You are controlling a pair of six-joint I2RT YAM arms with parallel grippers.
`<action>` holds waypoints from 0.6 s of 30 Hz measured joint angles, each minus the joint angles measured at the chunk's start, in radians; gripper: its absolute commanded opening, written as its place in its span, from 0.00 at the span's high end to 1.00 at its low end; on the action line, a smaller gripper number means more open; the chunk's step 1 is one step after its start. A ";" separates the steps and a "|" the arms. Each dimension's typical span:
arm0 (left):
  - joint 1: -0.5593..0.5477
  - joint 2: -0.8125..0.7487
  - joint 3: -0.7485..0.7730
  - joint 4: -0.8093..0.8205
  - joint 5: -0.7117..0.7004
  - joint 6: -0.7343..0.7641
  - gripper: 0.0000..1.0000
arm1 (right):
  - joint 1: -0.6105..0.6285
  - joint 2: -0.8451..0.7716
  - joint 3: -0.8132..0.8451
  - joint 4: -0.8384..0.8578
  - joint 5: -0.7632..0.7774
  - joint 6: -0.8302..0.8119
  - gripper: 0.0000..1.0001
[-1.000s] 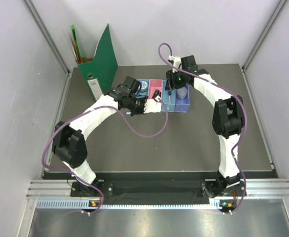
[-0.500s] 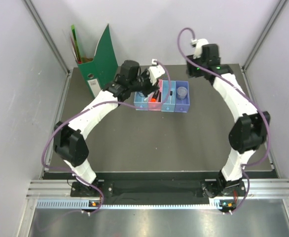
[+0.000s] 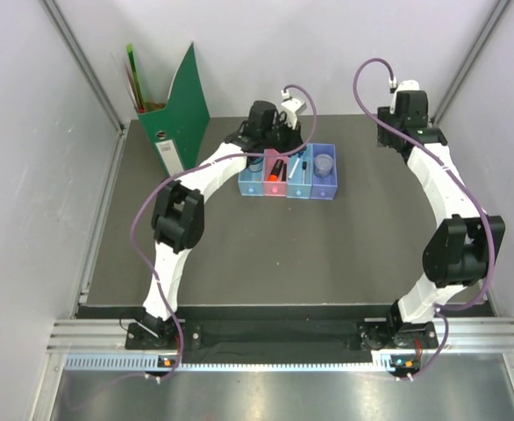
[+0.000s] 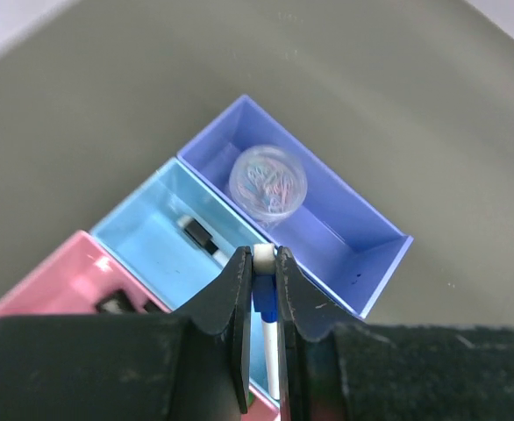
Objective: Sort the stationery into containers
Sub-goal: Place the pen in the storage box.
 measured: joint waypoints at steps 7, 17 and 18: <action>0.011 0.095 0.029 0.007 0.029 -0.130 1.00 | 0.001 -0.037 -0.015 -0.004 0.000 0.000 0.43; 0.024 0.108 0.032 0.034 0.030 -0.188 0.76 | 0.001 -0.076 -0.048 -0.002 -0.023 0.001 0.42; 0.024 0.110 0.032 0.036 0.030 -0.188 0.68 | 0.001 -0.076 -0.048 -0.002 -0.027 0.001 0.42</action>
